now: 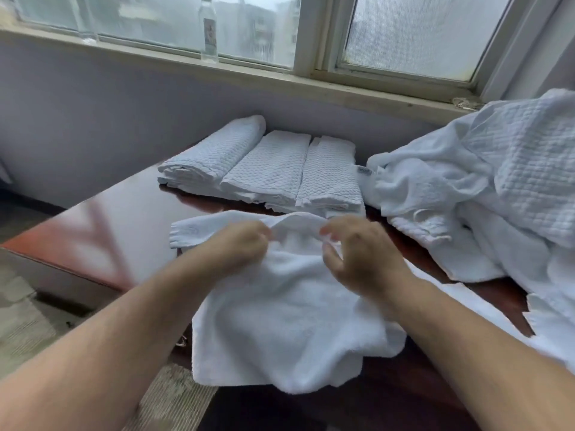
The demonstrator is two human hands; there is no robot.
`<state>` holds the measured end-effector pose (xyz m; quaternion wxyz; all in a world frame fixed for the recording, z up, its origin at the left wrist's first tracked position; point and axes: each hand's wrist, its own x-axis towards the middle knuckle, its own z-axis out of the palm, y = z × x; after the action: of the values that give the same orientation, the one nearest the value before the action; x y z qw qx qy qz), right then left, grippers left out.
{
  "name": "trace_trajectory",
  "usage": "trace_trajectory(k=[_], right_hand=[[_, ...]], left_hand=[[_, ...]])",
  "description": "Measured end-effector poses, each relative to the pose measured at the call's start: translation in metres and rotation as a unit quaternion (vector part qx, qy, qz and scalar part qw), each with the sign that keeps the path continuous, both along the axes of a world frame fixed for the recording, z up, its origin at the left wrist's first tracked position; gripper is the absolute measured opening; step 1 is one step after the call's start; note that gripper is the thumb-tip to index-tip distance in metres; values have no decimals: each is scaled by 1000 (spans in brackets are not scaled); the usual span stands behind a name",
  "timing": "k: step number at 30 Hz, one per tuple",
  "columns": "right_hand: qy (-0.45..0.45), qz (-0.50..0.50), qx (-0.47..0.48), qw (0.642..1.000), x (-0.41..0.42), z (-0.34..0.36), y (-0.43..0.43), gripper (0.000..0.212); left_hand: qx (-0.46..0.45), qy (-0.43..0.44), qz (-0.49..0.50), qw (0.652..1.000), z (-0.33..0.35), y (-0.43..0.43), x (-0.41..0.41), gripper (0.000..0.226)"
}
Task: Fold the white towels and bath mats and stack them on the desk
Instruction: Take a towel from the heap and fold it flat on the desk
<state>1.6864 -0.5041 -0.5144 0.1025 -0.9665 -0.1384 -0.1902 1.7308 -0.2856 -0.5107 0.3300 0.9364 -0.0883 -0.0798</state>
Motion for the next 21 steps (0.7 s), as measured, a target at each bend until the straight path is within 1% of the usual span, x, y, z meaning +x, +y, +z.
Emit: trace_trajectory(k=[1,2,3,4,6,7,8,10,11,13,15,17,19,21], right_hand=[[76,52,25,995,-2,0,10,23],[164,69,27,984,-3,-1,18,23],[222,61,12,973,-4,-3,22,25],[243,41,-4,969,-3,-4,23,30],[223,-26,-30,974,1,-4,22,49],[207,-61,-46,975,3,-1,22,55],[198,-92,-63,974,6,1,23,57],[192,-133,-98,967,11,3,29,54],[195,-136,-117,964,12,1,32,54],[226,-123,-143,956,15,-9,35,62],[262,-96,-125,952,17,-19,30,68],[290,-74,-92,950,21,-22,18,69],[314,-71,-85,943,26,-22,6,69],[305,-85,-82,945,29,-21,2,66]], left_hand=[[-76,12,28,997,1,5,6,28],[-126,11,55,990,1,10,9,31],[-144,1,72,987,-3,18,12,36],[-129,-16,79,988,-7,26,13,37],[-54,-53,86,993,-18,40,13,26],[-17,-64,85,994,-21,44,12,20],[14,-70,79,994,-23,45,10,22],[63,-79,49,994,-24,43,8,30],[86,-81,27,993,-25,40,9,34],[137,-61,-15,989,-24,42,12,51],[163,-20,-60,985,-20,56,17,73],[156,9,-100,983,-12,75,25,85],[182,13,-113,977,-4,87,29,85],[257,-37,-82,962,0,91,31,76]])
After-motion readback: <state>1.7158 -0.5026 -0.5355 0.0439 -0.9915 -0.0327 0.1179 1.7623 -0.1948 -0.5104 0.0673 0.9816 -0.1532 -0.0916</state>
